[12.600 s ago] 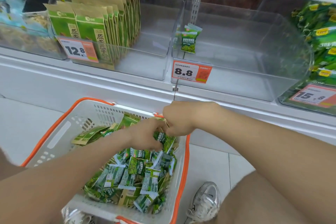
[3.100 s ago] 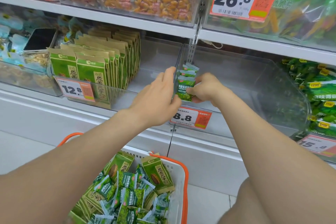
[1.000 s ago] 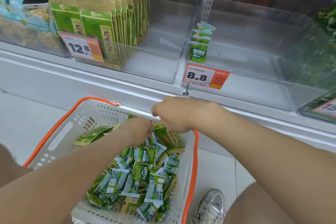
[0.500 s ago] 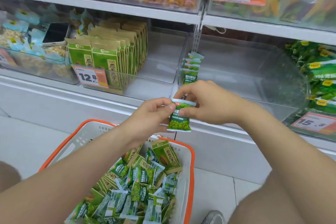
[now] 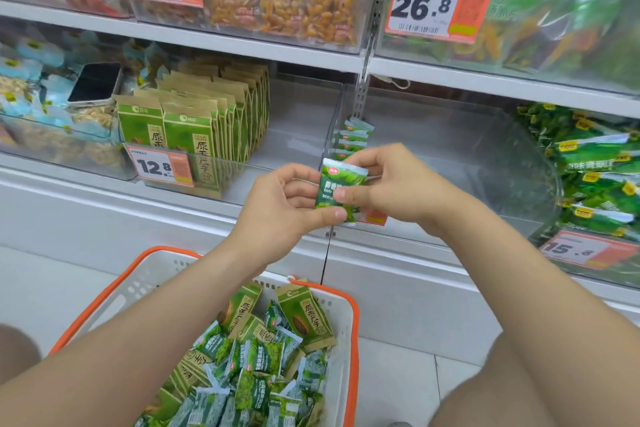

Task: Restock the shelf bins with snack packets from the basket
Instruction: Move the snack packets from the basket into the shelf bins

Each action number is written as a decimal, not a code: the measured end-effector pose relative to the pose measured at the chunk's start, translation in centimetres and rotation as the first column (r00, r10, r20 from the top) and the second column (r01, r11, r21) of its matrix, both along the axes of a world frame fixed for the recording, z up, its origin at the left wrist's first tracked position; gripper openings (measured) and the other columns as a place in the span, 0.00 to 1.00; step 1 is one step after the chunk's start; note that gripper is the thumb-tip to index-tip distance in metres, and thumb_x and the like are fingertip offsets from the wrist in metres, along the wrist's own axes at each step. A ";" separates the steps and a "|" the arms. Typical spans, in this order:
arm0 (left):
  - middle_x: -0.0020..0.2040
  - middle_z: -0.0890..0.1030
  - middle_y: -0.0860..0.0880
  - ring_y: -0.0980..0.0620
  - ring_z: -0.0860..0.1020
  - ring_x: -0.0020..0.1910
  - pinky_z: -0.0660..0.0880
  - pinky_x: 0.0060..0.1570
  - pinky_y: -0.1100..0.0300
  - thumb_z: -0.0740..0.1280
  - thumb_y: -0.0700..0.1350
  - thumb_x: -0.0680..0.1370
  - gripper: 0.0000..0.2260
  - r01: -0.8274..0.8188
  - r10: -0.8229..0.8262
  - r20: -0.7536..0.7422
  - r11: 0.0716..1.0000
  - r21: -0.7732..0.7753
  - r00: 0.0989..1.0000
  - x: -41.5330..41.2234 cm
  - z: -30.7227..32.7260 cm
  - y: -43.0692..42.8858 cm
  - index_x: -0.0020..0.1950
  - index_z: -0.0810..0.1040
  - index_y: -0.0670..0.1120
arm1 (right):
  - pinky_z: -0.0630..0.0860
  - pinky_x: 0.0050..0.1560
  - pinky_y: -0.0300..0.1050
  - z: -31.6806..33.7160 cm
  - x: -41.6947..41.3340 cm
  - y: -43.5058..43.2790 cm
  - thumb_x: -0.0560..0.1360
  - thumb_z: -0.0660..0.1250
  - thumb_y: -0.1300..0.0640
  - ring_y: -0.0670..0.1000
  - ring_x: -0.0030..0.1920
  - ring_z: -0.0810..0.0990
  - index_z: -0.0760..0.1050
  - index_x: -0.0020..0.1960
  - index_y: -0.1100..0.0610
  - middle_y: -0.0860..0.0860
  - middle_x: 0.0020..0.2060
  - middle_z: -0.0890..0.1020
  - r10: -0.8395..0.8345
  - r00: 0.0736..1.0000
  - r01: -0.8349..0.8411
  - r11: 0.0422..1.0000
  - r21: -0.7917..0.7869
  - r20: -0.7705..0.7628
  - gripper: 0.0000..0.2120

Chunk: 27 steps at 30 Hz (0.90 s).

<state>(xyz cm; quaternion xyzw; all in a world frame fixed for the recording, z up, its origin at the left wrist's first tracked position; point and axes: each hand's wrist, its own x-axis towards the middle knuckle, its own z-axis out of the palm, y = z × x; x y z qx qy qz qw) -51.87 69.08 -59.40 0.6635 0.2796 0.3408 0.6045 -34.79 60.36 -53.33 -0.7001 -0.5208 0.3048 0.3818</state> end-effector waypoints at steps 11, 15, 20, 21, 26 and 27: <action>0.54 0.79 0.57 0.49 0.74 0.58 0.70 0.58 0.50 0.73 0.46 0.77 0.09 -0.245 0.434 -0.129 0.702 0.668 0.892 2.0 -0.1 2.7 0.55 0.79 0.54 | 0.79 0.57 0.54 -4.5 7.2 7.0 0.70 0.81 0.48 0.59 0.56 0.81 0.81 0.60 0.60 0.57 0.45 0.85 -0.365 0.854 0.376 0.926 0.044 0.370 0.24; 0.55 0.80 0.60 0.53 0.75 0.60 0.63 0.58 0.53 0.71 0.48 0.77 0.10 -0.187 0.408 -0.173 0.703 0.687 0.896 2.8 -0.4 3.0 0.57 0.77 0.55 | 0.74 0.48 0.45 -4.6 7.5 8.9 0.66 0.84 0.48 0.56 0.54 0.82 0.84 0.52 0.57 0.54 0.45 0.84 -0.190 0.855 0.283 0.951 -0.127 0.483 0.20; 0.48 0.79 0.58 0.53 0.78 0.50 0.72 0.61 0.43 0.70 0.46 0.76 0.09 -0.159 0.352 -0.169 0.733 0.662 0.920 3.3 -0.8 3.1 0.54 0.73 0.54 | 0.78 0.54 0.46 -5.5 8.2 10.9 0.66 0.85 0.50 0.56 0.58 0.79 0.77 0.64 0.59 0.58 0.60 0.79 -0.138 0.837 0.278 0.941 -0.194 0.530 0.32; 0.48 0.79 0.58 0.53 0.78 0.48 0.73 0.59 0.42 0.69 0.46 0.76 0.09 -0.159 0.342 -0.161 0.738 0.656 0.926 3.3 -0.8 3.2 0.53 0.72 0.54 | 0.78 0.56 0.46 -5.6 8.4 11.3 0.66 0.85 0.49 0.58 0.60 0.79 0.77 0.65 0.60 0.59 0.62 0.79 -0.144 0.810 0.293 0.939 -0.179 0.568 0.32; 0.47 0.79 0.58 0.56 0.79 0.44 0.75 0.56 0.42 0.69 0.46 0.77 0.07 -0.145 0.319 -0.152 0.740 0.657 0.935 3.2 -1.2 3.4 0.51 0.72 0.53 | 0.78 0.51 0.46 -5.3 7.9 11.6 0.70 0.81 0.48 0.59 0.55 0.81 0.73 0.61 0.59 0.58 0.56 0.78 -0.181 0.728 0.334 0.936 -0.111 0.662 0.28; 0.46 0.79 0.58 0.57 0.79 0.45 0.75 0.56 0.43 0.69 0.46 0.78 0.06 -0.140 0.317 -0.156 0.737 0.661 0.935 3.1 -1.2 3.4 0.50 0.72 0.53 | 0.82 0.48 0.50 -5.2 7.7 11.3 0.70 0.80 0.47 0.58 0.49 0.84 0.71 0.59 0.59 0.56 0.52 0.78 -0.195 0.735 0.350 0.930 -0.116 0.649 0.27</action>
